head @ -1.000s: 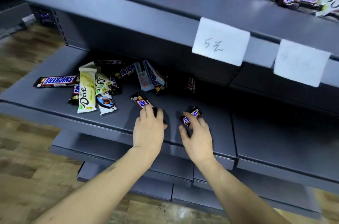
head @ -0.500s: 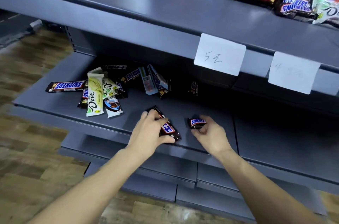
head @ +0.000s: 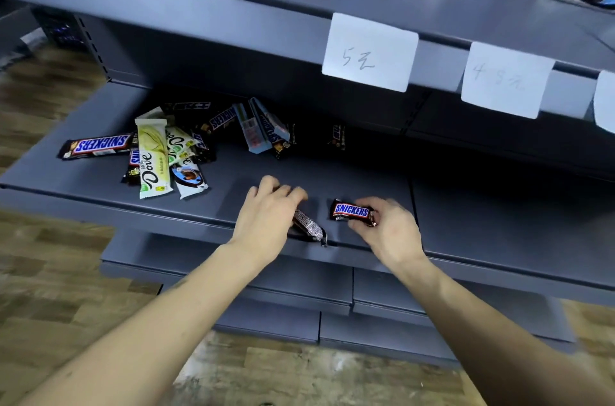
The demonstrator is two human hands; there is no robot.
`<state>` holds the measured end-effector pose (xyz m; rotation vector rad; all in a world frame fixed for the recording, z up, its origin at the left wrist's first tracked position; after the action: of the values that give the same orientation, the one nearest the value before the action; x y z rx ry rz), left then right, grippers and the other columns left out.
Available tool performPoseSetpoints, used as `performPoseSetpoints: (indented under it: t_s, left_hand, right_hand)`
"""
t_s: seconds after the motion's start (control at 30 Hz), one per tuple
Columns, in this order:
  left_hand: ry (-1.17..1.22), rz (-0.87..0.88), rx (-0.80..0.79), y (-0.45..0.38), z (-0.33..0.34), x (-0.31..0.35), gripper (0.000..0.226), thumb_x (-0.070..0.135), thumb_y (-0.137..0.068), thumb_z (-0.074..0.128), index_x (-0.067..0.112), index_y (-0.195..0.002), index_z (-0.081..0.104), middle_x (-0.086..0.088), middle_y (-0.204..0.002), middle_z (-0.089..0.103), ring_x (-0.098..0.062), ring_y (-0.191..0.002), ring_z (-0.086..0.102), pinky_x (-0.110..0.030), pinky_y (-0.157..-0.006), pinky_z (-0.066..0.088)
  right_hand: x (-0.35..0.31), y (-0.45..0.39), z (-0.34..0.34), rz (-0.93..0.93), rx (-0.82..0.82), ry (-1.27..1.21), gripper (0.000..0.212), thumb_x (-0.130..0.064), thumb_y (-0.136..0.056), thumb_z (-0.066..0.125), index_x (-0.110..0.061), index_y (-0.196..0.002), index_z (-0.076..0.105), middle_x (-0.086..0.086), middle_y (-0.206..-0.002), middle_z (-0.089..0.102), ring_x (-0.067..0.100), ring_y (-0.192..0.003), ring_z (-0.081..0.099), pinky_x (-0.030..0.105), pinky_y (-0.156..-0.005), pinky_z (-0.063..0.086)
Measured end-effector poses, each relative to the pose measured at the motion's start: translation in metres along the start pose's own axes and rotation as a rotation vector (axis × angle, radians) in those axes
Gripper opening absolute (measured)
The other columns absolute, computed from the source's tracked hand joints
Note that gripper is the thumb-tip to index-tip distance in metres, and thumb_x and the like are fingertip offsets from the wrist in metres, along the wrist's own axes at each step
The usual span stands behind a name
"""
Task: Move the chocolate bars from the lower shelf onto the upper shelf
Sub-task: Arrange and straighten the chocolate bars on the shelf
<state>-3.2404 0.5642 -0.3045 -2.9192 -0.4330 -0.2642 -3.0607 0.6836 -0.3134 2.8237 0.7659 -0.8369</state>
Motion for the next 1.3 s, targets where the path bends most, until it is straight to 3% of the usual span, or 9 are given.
performPoseSetpoints:
  t_s: [0.13,0.23,0.47,0.6,0.8,0.97,1.07,1.17,1.3]
  left_hand:
    - [0.031,-0.015,-0.022,-0.005,-0.005,0.001,0.031,0.025,-0.09,0.063,0.023,-0.113,0.042,0.007,-0.103,0.061,-0.018,-0.113,0.034,-0.03,-0.085,0.03]
    - [0.044,-0.026,-0.011,-0.007,-0.004,0.0,0.027,0.032,-0.091,0.06,0.027,-0.113,0.045,0.007,-0.109,0.059,-0.019,-0.114,0.038,-0.033,-0.085,0.033]
    - [0.175,-0.067,-0.042,-0.006,0.006,-0.012,0.043,0.034,-0.087,0.066,0.032,-0.129,0.054,0.006,-0.125,0.052,-0.019,-0.117,0.039,-0.034,-0.095,0.036]
    - [0.279,-0.09,-0.05,-0.004,0.006,-0.025,0.052,0.019,-0.086,0.068,0.025,-0.135,0.051,0.004,-0.123,0.057,-0.018,-0.12,0.038,-0.033,-0.101,0.038]
    - [0.27,-0.104,-0.007,-0.002,0.0,-0.03,0.051,0.019,-0.085,0.069,0.025,-0.133,0.053,0.005,-0.117,0.061,-0.016,-0.111,0.047,-0.032,-0.087,0.048]
    - [0.203,-0.11,-0.072,0.0,-0.003,-0.018,0.073,0.038,-0.077,0.072,0.036,-0.141,0.037,0.004,-0.127,0.042,-0.023,-0.097,0.06,-0.033,-0.077,0.051]
    - [0.403,-0.106,-0.13,0.001,0.002,-0.003,0.07,0.049,-0.082,0.067,0.036,-0.143,0.036,0.003,-0.147,0.026,-0.023,-0.112,0.056,-0.035,-0.093,0.049]
    - [0.417,0.004,-0.119,0.001,0.003,0.003,0.043,0.024,-0.097,0.051,0.029,-0.139,0.046,0.007,-0.154,0.024,-0.021,-0.122,0.052,-0.035,-0.097,0.048]
    - [0.158,0.062,-0.171,-0.003,0.001,-0.007,0.051,0.012,-0.091,0.053,0.031,-0.137,0.047,0.01,-0.146,0.037,-0.022,-0.117,0.052,-0.036,-0.09,0.049]
  right_hand:
    - [0.001,0.004,0.0,-0.067,0.058,-0.031,0.033,-0.026,-0.076,0.081,-0.033,-0.106,0.07,-0.011,-0.101,0.046,0.013,-0.104,0.047,0.027,-0.082,0.044]
    - [0.003,0.007,0.0,-0.09,0.047,-0.042,0.032,-0.024,-0.076,0.081,-0.032,-0.104,0.068,-0.017,-0.102,0.048,0.012,-0.105,0.046,0.021,-0.08,0.036]
    - [0.011,0.012,-0.002,-0.065,0.069,-0.069,0.031,-0.027,-0.078,0.078,-0.032,-0.105,0.065,-0.017,-0.097,0.057,0.012,-0.1,0.049,0.023,-0.08,0.038]
    - [0.014,0.016,-0.002,-0.037,0.063,-0.081,0.03,-0.029,-0.079,0.077,-0.033,-0.106,0.065,-0.016,-0.097,0.057,0.011,-0.099,0.049,0.025,-0.081,0.04]
    - [0.011,0.022,0.001,-0.031,0.061,-0.075,0.029,-0.03,-0.08,0.076,-0.032,-0.106,0.064,-0.016,-0.097,0.058,0.011,-0.1,0.05,0.026,-0.082,0.042]
    - [0.008,0.024,0.0,-0.024,0.065,-0.088,0.03,-0.031,-0.08,0.075,-0.031,-0.107,0.065,-0.016,-0.097,0.059,0.011,-0.1,0.051,0.026,-0.083,0.043]
    - [0.004,0.025,0.0,-0.032,0.069,-0.091,0.029,-0.031,-0.08,0.075,-0.031,-0.107,0.065,-0.017,-0.097,0.059,0.011,-0.1,0.052,0.028,-0.084,0.046]
    - [0.003,0.025,-0.003,-0.026,0.079,-0.088,0.029,-0.03,-0.079,0.075,-0.032,-0.106,0.064,-0.017,-0.098,0.059,0.01,-0.1,0.052,0.028,-0.085,0.046]
    - [0.005,0.025,-0.007,-0.019,0.084,-0.076,0.029,-0.032,-0.08,0.075,-0.031,-0.107,0.065,-0.015,-0.099,0.06,0.01,-0.099,0.053,0.028,-0.086,0.046]
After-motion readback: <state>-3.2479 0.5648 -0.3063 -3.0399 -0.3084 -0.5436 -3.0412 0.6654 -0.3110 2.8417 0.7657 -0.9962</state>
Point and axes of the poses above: each hand's wrist, its own y-axis away from the middle knuckle, its own z-axis out of the palm, x = y × z, the point moved 3 cm from there along -y, towards the middle knuckle
